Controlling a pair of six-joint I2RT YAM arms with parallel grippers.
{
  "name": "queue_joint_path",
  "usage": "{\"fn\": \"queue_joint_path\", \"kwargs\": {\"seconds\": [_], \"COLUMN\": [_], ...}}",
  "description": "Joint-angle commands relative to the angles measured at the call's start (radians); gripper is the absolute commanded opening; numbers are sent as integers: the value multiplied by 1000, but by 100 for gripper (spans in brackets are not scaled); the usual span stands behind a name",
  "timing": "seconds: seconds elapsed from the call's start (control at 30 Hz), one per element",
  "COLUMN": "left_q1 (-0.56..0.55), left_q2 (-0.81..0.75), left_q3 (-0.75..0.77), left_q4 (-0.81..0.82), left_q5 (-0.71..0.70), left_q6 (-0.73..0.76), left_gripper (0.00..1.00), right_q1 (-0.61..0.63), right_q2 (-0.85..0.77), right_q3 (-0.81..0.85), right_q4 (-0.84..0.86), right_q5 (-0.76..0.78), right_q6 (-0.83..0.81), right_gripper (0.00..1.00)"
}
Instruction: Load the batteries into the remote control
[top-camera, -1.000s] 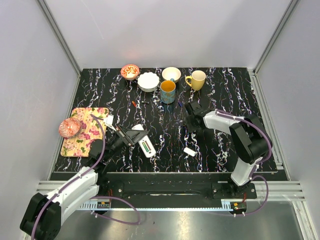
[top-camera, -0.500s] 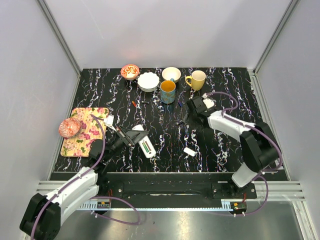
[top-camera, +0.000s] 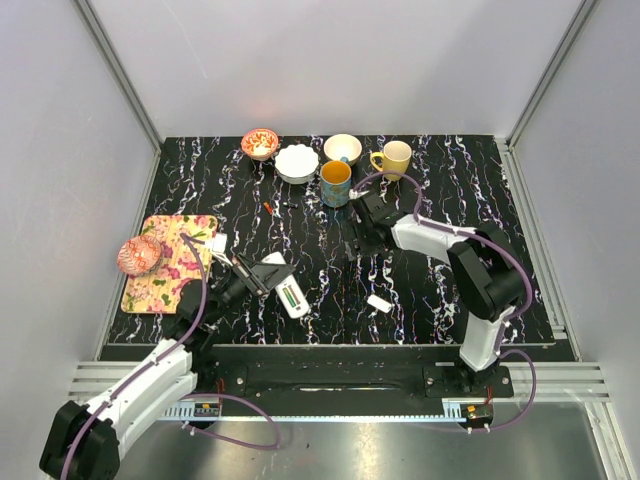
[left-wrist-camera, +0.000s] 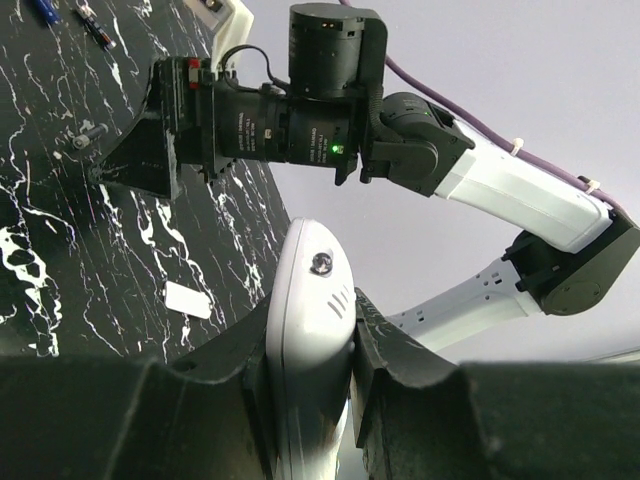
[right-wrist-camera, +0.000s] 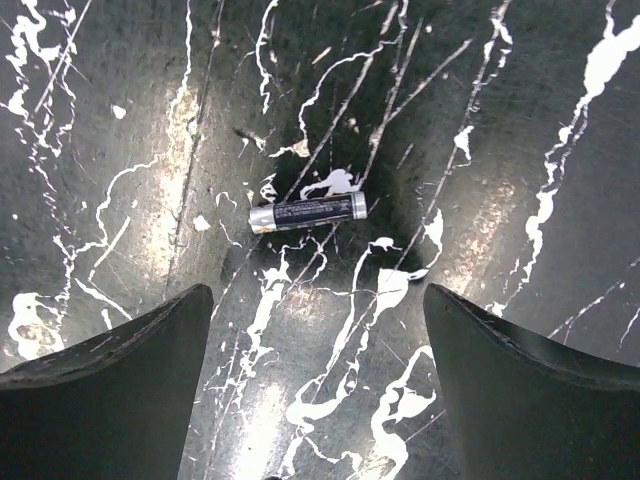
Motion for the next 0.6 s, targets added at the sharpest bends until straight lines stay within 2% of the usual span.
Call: {"fn": "queue_joint_path", "kwargs": {"seconds": [0.0,0.27,0.57], "left_q1": [-2,-2,-2], "left_q2": [-47,-43,-6], "left_q3": [52,47,44], "left_q4": [-34,-36,-5], "left_q5": [-36,-39,-33], "left_q6": [41,43,41], "left_gripper": [0,0,0], "right_q1": [11,14,13], "right_q2": [33,113,176], "right_q3": [84,163,209], "right_q4": [-16,-51,-63], "right_q5": [-7,19,19], "right_q6": [-116,-170,-173], "right_gripper": [91,89,79]}}
